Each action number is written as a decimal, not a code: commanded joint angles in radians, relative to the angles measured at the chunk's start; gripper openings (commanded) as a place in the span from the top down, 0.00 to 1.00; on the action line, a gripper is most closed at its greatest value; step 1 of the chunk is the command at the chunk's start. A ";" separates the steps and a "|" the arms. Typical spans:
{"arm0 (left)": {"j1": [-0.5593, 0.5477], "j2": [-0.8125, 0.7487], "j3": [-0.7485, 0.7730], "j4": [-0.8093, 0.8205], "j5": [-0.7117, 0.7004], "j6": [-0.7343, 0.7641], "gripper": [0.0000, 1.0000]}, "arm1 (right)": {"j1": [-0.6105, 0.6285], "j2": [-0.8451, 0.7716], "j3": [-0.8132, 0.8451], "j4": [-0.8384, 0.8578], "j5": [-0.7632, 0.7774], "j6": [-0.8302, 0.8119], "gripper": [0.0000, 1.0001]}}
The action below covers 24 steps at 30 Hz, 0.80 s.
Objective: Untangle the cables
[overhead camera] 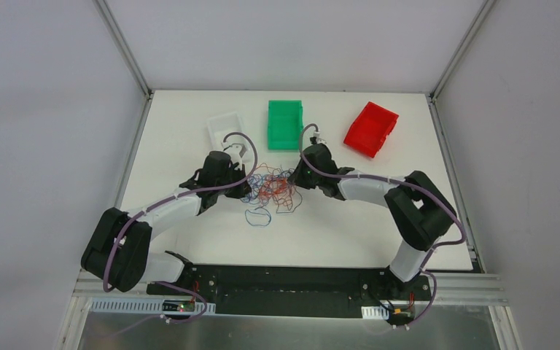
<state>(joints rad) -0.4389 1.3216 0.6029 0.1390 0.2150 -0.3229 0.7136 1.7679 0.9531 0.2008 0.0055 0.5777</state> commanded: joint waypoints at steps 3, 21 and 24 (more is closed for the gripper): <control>-0.001 -0.071 -0.009 -0.042 -0.197 -0.014 1.00 | -0.052 -0.239 -0.141 -0.026 0.354 0.098 1.00; -0.003 -0.046 -0.004 0.016 -0.016 0.001 1.00 | -0.018 -0.481 -0.226 0.011 0.121 -0.108 0.41; -0.003 -0.043 -0.003 0.017 -0.013 0.000 1.00 | 0.015 -0.491 -0.206 -0.053 0.173 -0.122 0.29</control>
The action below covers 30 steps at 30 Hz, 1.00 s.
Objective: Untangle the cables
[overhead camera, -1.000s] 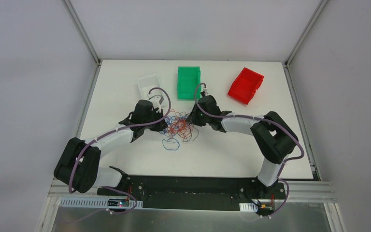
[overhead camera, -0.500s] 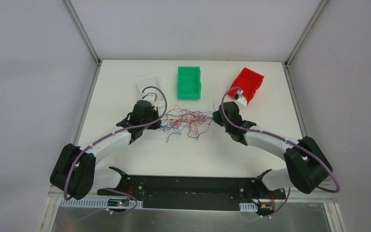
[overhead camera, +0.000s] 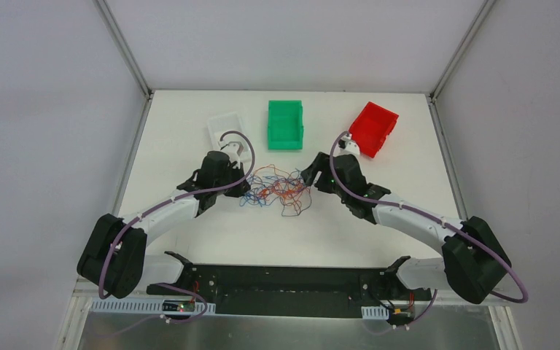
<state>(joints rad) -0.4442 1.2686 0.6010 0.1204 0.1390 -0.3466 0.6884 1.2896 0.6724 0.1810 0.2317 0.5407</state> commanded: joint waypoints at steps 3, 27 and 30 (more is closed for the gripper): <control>0.002 0.008 -0.001 0.028 0.045 0.021 1.00 | 0.041 -0.028 0.075 -0.103 0.023 -0.057 0.34; 0.002 0.032 0.020 -0.002 0.026 0.017 1.00 | 0.085 0.241 0.142 -0.253 0.052 -0.057 0.48; 0.004 0.034 0.022 -0.004 0.024 0.017 1.00 | 0.093 0.289 0.168 -0.247 0.045 -0.062 0.50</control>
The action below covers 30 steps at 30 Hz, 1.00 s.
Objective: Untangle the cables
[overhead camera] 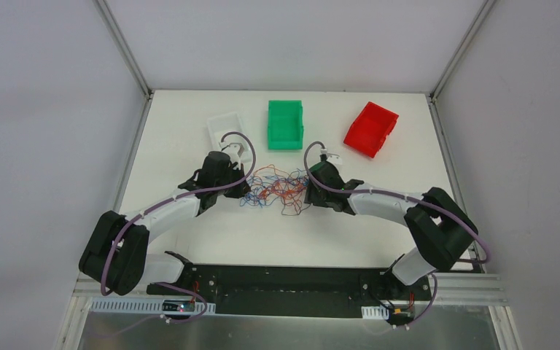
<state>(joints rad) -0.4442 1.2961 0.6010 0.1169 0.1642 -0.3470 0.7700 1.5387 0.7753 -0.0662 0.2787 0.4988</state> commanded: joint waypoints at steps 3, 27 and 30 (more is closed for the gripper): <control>0.002 0.010 0.025 -0.004 -0.004 0.018 1.00 | 0.019 0.073 0.101 -0.024 0.011 -0.023 0.65; 0.004 -0.020 0.019 -0.070 -0.205 -0.017 1.00 | 0.022 -0.616 0.458 -0.572 0.258 -0.137 1.00; 0.004 -0.022 0.019 -0.076 -0.213 -0.017 1.00 | 0.020 -0.608 0.582 -0.633 0.283 -0.168 1.00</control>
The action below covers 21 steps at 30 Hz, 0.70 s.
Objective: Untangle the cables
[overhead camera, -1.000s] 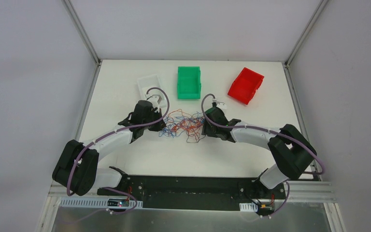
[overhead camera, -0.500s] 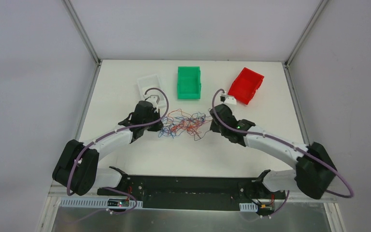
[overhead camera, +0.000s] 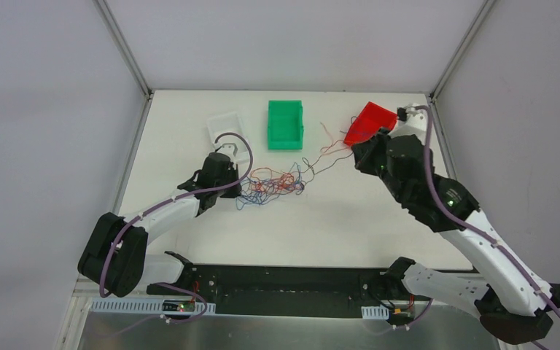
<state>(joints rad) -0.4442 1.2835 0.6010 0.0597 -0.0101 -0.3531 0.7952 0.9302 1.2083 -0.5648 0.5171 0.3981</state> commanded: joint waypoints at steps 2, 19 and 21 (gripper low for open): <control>0.004 -0.012 0.020 -0.020 -0.034 -0.009 1.00 | -0.004 0.006 0.200 -0.154 0.032 -0.080 1.00; 0.003 -0.187 -0.104 0.214 0.236 0.059 0.22 | -0.029 0.155 0.198 -0.195 -0.358 -0.051 1.00; 0.001 -0.205 -0.130 0.297 0.334 0.074 0.20 | -0.049 0.175 0.190 -0.186 -0.414 -0.059 1.00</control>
<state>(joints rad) -0.4438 1.1282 0.5137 0.1761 0.1509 -0.3218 0.7780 1.0912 1.4021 -0.7723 0.2203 0.3519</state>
